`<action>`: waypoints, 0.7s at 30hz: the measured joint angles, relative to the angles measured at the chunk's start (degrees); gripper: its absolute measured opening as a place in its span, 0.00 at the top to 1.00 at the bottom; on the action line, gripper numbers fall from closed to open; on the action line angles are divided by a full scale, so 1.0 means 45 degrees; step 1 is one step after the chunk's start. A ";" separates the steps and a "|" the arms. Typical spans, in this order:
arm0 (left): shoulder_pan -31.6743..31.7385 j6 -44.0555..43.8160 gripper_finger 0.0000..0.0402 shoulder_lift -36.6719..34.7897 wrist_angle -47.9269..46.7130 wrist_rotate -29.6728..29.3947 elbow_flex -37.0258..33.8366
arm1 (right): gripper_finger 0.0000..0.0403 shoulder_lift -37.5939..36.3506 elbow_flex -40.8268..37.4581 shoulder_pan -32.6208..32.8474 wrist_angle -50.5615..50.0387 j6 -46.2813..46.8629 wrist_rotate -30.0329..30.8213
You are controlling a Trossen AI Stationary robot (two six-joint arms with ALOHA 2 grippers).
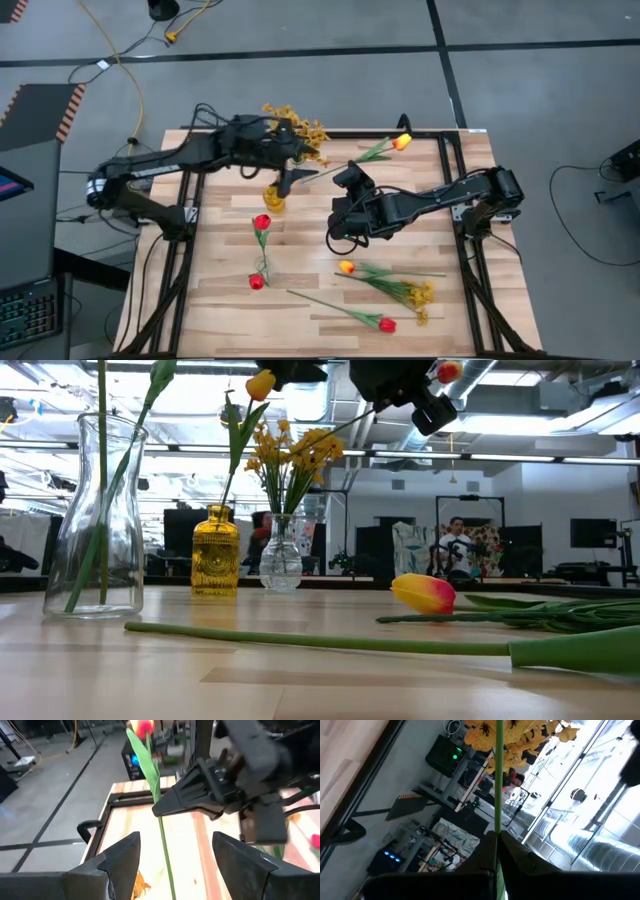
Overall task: Sort flowers into vase by color
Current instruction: Put the top yellow tulip into the yellow vase
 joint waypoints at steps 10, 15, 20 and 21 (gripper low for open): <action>-0.0049 0.0524 0.41 0.1397 -0.0321 -0.0010 0.0839 | 0.91 -0.0001 0.0000 0.0000 0.0644 -0.0615 0.0003; -0.0049 0.0605 0.41 0.1440 -0.0618 -0.0010 0.0844 | 0.91 0.0003 0.0000 0.0000 0.0759 -0.0659 -0.0002; -0.0049 0.0564 0.41 0.1440 -0.0928 -0.0010 0.0848 | 0.91 -0.0001 0.0000 0.0000 0.1722 -0.1476 -0.0021; -0.0049 0.0564 0.41 0.1440 -0.0968 -0.0010 0.0848 | 0.91 -0.0002 0.0000 -0.0002 0.1891 -0.1487 -0.0021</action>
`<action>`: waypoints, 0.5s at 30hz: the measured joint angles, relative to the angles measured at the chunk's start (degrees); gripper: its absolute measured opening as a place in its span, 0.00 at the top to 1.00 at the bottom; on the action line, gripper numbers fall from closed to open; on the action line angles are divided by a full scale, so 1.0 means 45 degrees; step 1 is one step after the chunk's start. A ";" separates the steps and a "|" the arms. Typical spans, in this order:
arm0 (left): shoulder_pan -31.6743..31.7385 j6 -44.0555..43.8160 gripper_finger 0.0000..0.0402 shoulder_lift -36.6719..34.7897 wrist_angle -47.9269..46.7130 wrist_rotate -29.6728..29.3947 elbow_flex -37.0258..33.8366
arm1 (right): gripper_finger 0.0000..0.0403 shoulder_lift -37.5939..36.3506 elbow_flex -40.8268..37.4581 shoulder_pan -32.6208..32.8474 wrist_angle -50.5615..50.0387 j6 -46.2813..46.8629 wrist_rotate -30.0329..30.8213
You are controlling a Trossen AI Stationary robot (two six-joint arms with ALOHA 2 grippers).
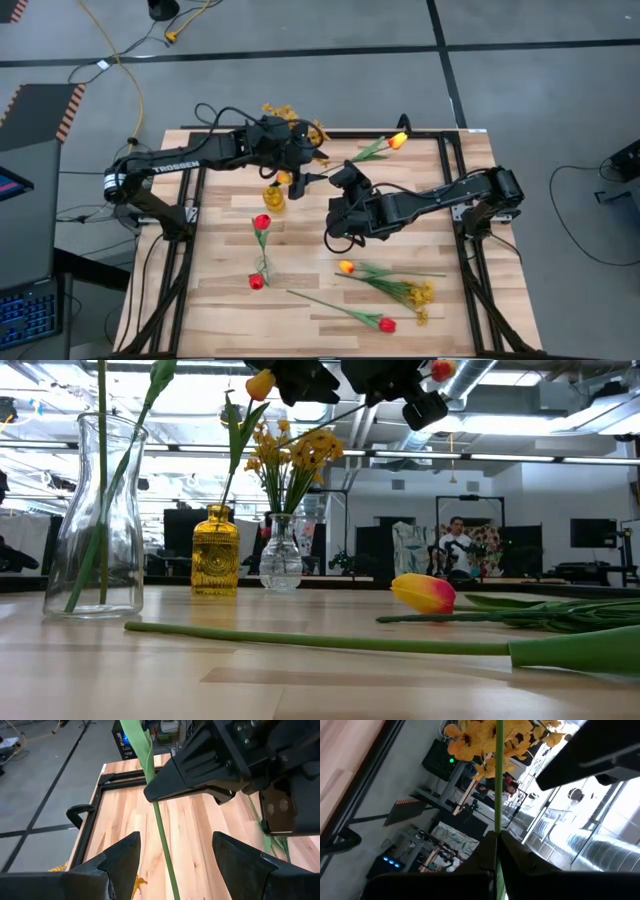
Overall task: Sort flowers into vase by color
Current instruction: Put the top yellow tulip into the yellow vase
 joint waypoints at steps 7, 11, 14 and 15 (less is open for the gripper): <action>0.0000 -0.0014 0.41 0.0000 -0.0097 0.0000 0.0000 | 0.91 0.0005 0.0580 0.0069 0.0030 -0.0108 -0.0006; 0.0000 -0.0036 0.41 0.0000 -0.0083 0.0002 0.0000 | 0.91 0.0000 0.1255 0.0257 0.0063 -0.0109 -0.0033; 0.0000 -0.0058 0.41 0.0000 -0.0083 0.0000 0.0000 | 0.91 -0.0005 0.1584 0.0283 0.0050 -0.0104 -0.0073; 0.0000 -0.0063 0.41 0.0000 -0.0073 0.0005 0.0000 | 0.91 -0.0005 0.1641 0.0308 0.0054 -0.0109 -0.0107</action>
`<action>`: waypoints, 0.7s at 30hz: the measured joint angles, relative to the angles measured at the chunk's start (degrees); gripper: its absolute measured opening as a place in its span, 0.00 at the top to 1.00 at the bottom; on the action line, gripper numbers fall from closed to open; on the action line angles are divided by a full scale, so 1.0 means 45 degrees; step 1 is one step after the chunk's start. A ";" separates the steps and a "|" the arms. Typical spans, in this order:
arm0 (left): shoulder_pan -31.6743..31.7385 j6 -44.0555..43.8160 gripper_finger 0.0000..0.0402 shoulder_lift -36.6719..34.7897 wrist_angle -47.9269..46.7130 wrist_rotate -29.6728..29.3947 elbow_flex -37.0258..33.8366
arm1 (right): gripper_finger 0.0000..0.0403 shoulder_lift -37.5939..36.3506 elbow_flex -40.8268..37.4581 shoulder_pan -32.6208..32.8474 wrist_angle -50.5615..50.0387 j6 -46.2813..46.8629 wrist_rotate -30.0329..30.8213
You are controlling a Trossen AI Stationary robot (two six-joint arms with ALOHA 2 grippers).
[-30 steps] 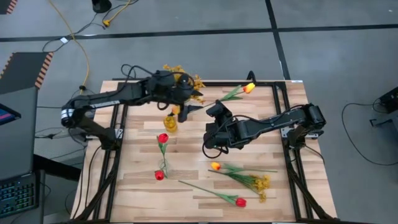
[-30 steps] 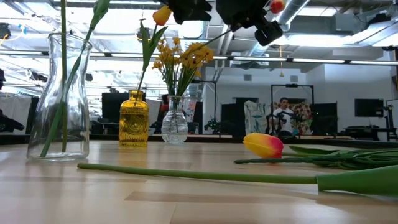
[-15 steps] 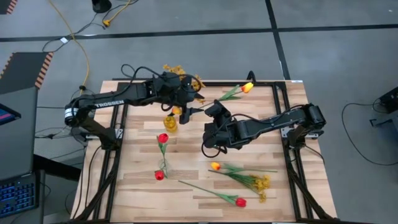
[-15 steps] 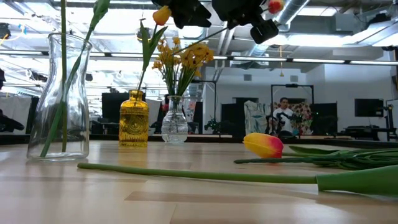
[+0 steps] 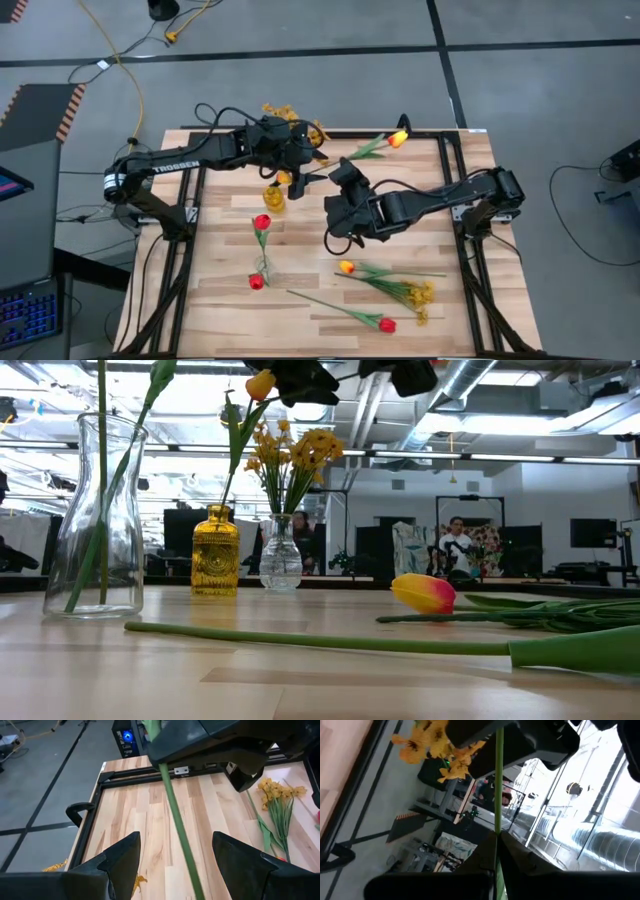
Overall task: Sort flowers into vase by color
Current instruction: Put the top yellow tulip into the yellow vase
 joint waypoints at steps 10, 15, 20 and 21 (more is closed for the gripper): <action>-0.0063 -0.0019 0.41 -0.0005 0.0020 0.0000 0.0000 | 0.91 0.0000 0.0068 0.0024 -0.0019 0.0000 -0.0291; -0.0068 -0.0017 0.41 -0.0005 0.0112 0.0003 0.0000 | 0.91 0.0000 0.0068 0.0024 -0.0019 0.0000 -0.0451; -0.0068 -0.0016 0.41 -0.0010 0.0565 0.0005 0.0000 | 0.91 0.0000 0.0068 0.0024 -0.0029 -0.0044 -0.1719; -0.0068 -0.0018 0.41 -0.0010 0.0594 0.0005 0.0000 | 0.91 0.0005 0.0068 0.0024 -0.0029 -0.0043 -0.1734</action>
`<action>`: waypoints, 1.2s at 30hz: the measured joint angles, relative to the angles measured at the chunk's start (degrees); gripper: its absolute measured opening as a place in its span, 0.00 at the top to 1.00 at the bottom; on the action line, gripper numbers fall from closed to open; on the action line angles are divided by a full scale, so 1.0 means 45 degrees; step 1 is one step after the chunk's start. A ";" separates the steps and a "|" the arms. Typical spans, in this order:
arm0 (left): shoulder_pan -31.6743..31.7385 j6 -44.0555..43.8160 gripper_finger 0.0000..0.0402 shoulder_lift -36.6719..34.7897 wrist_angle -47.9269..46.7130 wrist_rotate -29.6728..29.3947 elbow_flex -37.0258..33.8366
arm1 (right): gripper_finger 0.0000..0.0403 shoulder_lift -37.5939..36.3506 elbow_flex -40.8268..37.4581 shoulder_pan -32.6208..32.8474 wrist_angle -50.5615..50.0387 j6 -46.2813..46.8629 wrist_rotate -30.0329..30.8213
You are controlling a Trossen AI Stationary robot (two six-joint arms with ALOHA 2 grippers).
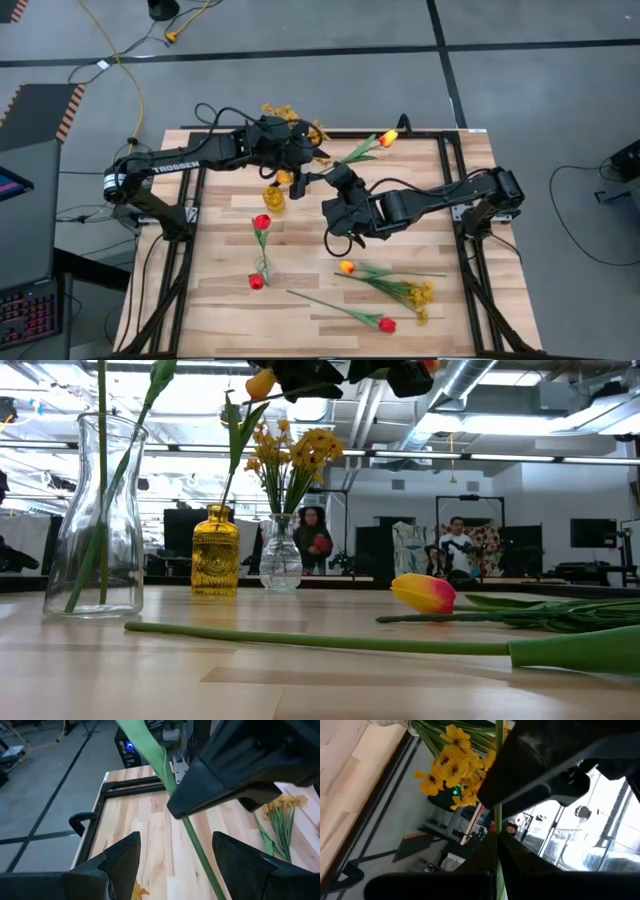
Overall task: Sort flowers into vase by color
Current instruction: Put the top yellow tulip into the yellow vase
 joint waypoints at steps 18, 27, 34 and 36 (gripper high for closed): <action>-0.0008 -0.0547 0.72 0.0000 -0.0492 0.0019 -0.0002 | 0.91 0.0000 0.0000 -0.0029 0.0005 0.0005 0.0029; -0.0010 -0.0583 0.97 0.0000 -0.0511 0.0112 -0.0005 | 0.91 0.0000 0.0004 -0.0029 0.0001 0.0009 0.0029; -0.0005 -0.0585 0.99 0.0000 -0.0521 0.0102 -0.0005 | 0.91 0.0000 0.0004 -0.0029 0.0000 0.0058 -0.0079; -0.0005 -0.0585 1.00 0.0000 -0.0521 0.0097 -0.0005 | 0.91 0.0000 0.0000 -0.0029 0.0000 0.0058 -0.0101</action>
